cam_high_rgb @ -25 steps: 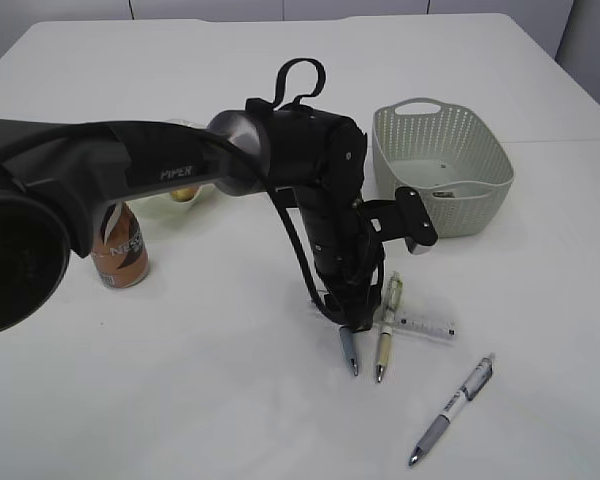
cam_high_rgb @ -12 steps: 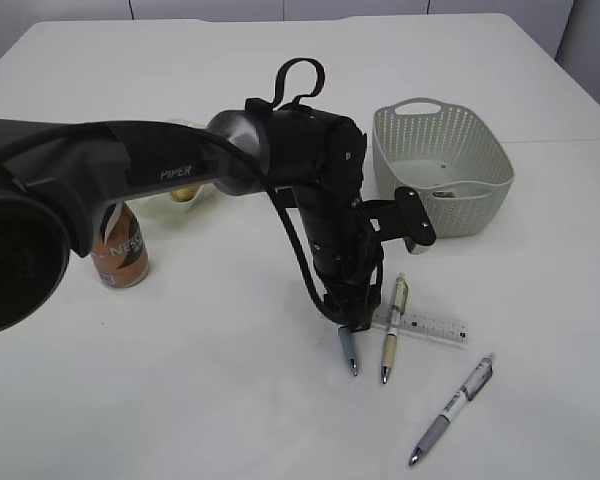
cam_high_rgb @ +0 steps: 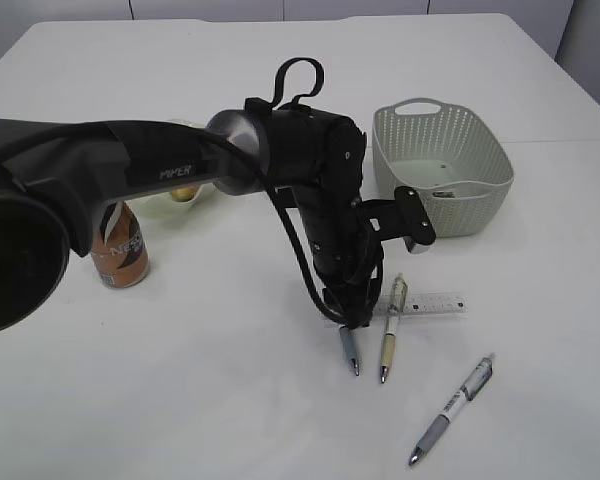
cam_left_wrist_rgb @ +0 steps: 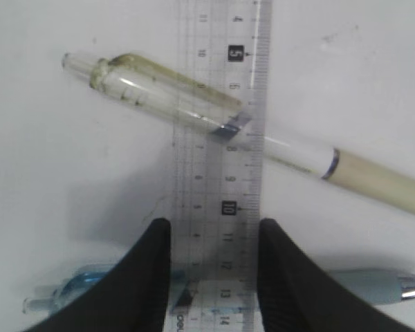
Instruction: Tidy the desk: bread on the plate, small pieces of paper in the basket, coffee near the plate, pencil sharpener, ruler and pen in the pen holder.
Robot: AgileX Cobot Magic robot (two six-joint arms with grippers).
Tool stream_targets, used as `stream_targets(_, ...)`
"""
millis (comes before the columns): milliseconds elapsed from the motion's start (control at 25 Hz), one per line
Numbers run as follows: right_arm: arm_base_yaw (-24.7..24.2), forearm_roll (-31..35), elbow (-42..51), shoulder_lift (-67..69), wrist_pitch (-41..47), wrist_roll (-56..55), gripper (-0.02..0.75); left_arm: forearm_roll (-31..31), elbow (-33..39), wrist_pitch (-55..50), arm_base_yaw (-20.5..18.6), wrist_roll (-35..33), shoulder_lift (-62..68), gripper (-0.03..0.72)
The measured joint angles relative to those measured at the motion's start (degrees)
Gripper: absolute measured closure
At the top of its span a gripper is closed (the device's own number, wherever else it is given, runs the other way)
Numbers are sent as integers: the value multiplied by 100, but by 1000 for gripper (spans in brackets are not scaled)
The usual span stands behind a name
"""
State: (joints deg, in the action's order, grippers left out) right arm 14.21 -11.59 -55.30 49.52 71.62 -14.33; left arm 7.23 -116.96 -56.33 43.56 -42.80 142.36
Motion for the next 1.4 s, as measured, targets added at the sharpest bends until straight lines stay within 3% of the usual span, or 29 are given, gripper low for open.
stream_targets(1040, 0, 0, 0, 0, 0, 0, 271, 482, 0, -162, 0, 0, -69, 428)
stream_targets(1400, 0, 0, 0, 0, 0, -9, 271, 482, 0, -346, 0, 570, -436, 428)
